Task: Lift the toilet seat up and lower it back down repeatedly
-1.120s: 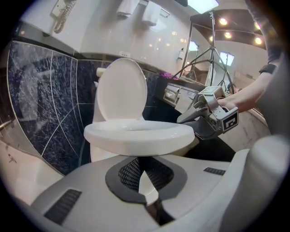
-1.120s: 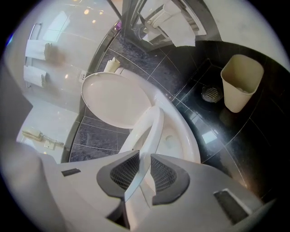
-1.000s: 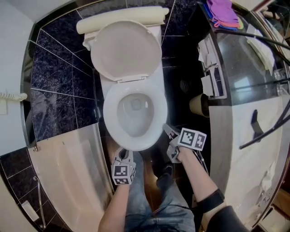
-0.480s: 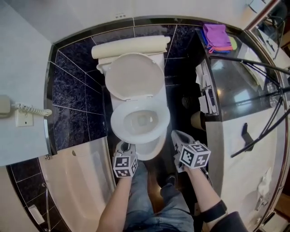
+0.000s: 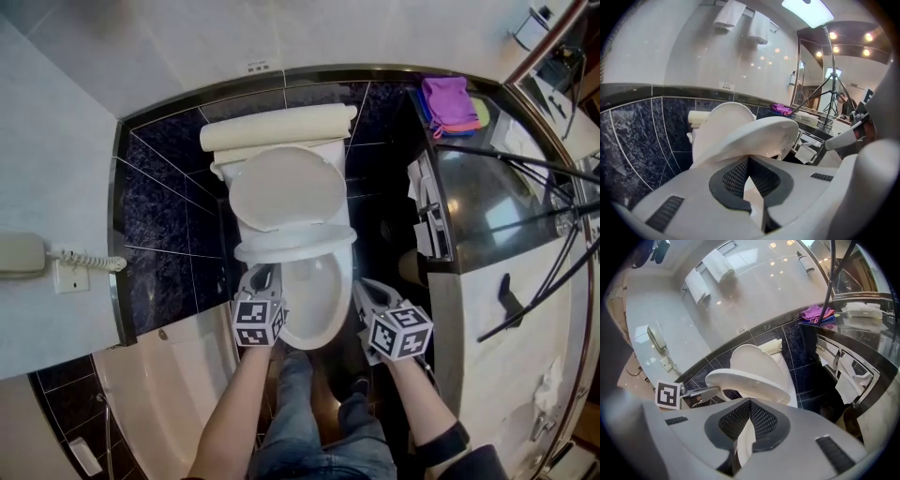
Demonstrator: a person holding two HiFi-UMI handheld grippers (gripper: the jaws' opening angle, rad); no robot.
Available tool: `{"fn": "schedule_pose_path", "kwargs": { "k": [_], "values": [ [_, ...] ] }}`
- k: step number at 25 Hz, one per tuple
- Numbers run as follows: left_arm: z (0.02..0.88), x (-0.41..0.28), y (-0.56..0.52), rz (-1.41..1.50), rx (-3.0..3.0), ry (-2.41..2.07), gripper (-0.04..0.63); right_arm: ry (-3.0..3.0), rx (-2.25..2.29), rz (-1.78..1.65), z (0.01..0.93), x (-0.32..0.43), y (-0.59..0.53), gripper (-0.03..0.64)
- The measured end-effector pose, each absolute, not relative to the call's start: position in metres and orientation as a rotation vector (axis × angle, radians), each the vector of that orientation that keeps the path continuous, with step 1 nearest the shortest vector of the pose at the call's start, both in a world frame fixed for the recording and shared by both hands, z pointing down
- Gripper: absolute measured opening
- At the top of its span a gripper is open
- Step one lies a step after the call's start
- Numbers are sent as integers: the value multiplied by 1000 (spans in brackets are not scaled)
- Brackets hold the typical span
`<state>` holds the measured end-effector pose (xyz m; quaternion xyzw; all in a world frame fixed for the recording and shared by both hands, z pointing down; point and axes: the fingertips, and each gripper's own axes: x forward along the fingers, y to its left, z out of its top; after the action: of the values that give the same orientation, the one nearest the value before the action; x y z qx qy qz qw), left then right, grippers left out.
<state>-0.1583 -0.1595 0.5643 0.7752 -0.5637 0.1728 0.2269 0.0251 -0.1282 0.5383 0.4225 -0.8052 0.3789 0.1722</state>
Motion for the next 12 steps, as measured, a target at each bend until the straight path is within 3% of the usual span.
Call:
{"fn": "schedule_pose_path", "kwargs": {
  "k": [12],
  "values": [
    [549, -183, -284, 575, 2255, -1551, -9, -2277, 1175, 998, 543, 1, -154, 14]
  ]
}}
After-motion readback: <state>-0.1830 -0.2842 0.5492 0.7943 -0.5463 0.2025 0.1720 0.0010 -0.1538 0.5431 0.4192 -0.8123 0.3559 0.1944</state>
